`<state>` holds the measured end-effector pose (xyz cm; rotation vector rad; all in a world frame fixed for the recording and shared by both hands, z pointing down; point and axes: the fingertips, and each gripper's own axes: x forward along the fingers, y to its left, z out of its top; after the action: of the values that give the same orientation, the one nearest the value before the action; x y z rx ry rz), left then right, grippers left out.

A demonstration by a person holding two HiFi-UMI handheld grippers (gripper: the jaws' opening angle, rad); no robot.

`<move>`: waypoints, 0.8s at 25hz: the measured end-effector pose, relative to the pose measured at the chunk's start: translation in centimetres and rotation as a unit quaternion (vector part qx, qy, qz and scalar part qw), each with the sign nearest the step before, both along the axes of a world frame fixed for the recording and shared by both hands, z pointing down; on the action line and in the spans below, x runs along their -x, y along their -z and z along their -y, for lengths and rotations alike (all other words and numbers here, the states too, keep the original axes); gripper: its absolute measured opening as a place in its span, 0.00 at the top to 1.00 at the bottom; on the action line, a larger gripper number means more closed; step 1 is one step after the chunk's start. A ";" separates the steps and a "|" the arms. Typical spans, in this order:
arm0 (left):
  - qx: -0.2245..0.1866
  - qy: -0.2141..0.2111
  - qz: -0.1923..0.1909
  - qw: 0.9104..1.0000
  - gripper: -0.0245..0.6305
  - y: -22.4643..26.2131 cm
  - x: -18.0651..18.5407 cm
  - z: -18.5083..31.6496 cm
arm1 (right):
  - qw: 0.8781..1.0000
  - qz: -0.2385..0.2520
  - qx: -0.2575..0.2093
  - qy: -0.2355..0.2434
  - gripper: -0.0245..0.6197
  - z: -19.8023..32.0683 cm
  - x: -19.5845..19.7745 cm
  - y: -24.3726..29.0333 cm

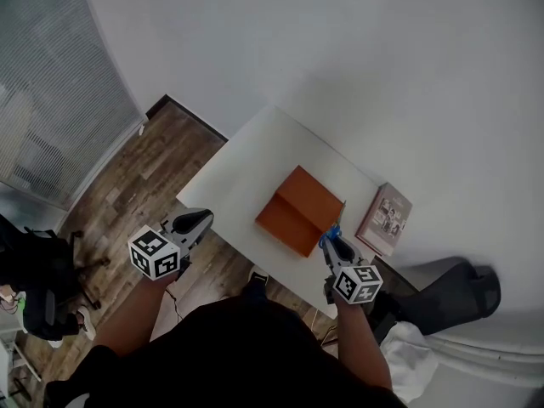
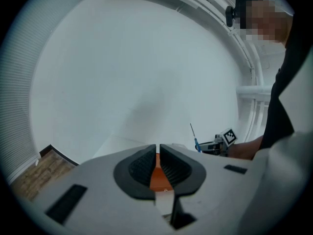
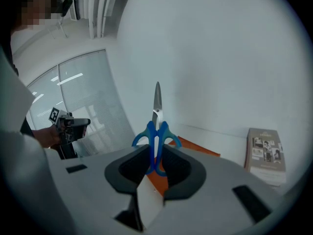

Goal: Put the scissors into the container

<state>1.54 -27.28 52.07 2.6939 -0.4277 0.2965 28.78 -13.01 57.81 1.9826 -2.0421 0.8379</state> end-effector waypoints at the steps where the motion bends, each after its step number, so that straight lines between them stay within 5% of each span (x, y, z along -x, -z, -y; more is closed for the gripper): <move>1: 0.001 0.003 0.001 1.000 0.92 -0.1 0.0 0.2 | 1.000 -0.003 0.005 0.003 0.84 0.4 -0.2 -0.4; 20: 0.020 0.040 0.016 0.999 0.92 -1.6 -0.2 3.5 | 0.990 -0.003 0.130 0.061 0.84 3.9 -1.6 -11.6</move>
<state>1.71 -30.79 53.63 2.6280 -0.5322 0.3223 30.41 -16.88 69.41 1.7019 -1.9168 1.0109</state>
